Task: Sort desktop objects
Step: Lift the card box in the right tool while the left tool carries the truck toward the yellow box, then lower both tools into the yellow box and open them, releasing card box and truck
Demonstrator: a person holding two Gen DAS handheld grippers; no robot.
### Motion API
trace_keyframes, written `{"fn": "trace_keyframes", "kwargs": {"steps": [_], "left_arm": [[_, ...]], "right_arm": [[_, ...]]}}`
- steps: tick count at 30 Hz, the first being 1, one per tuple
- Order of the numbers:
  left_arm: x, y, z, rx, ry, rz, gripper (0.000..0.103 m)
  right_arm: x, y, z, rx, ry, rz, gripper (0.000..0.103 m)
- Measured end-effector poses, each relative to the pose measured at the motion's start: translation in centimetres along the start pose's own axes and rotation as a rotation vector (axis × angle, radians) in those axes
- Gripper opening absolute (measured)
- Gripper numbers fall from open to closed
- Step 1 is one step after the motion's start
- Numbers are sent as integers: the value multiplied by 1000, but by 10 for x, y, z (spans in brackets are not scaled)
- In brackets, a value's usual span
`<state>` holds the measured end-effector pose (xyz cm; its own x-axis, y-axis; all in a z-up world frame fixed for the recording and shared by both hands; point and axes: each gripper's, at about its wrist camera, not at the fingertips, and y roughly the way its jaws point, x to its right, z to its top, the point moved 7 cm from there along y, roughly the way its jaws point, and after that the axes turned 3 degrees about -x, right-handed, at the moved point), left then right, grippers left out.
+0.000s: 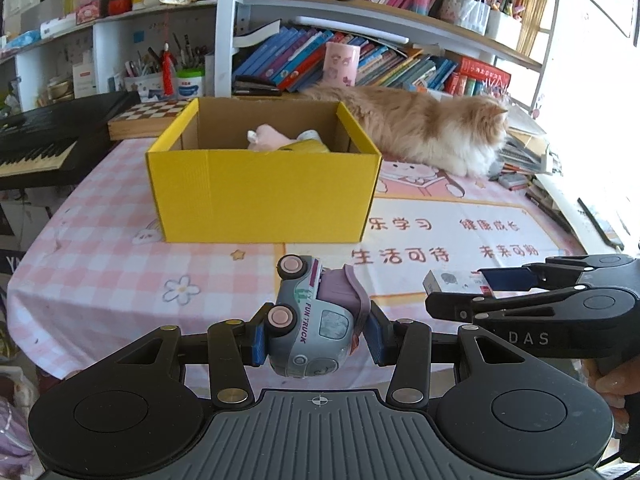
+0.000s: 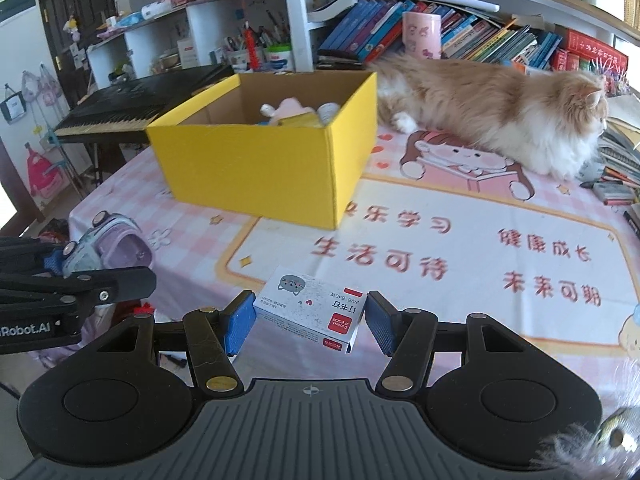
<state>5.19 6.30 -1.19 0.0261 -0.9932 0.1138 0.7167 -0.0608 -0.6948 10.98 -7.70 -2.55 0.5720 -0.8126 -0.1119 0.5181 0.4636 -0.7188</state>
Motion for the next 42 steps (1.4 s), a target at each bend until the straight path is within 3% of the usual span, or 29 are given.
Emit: {"fn": "trace_keyframes", "kwargs": {"steps": [26, 32, 42], "left_arm": [[-57, -23, -34, -17, -100, 57, 45], [-68, -25, -24, 5, -120, 67, 45], [-76, -18, 20, 80, -106, 74, 45]], "right_arm": [[-74, 0, -18, -64, -125, 80, 57], [-82, 5, -9, -63, -145, 90, 57], [-83, 11, 40, 29, -176, 110, 57]]}}
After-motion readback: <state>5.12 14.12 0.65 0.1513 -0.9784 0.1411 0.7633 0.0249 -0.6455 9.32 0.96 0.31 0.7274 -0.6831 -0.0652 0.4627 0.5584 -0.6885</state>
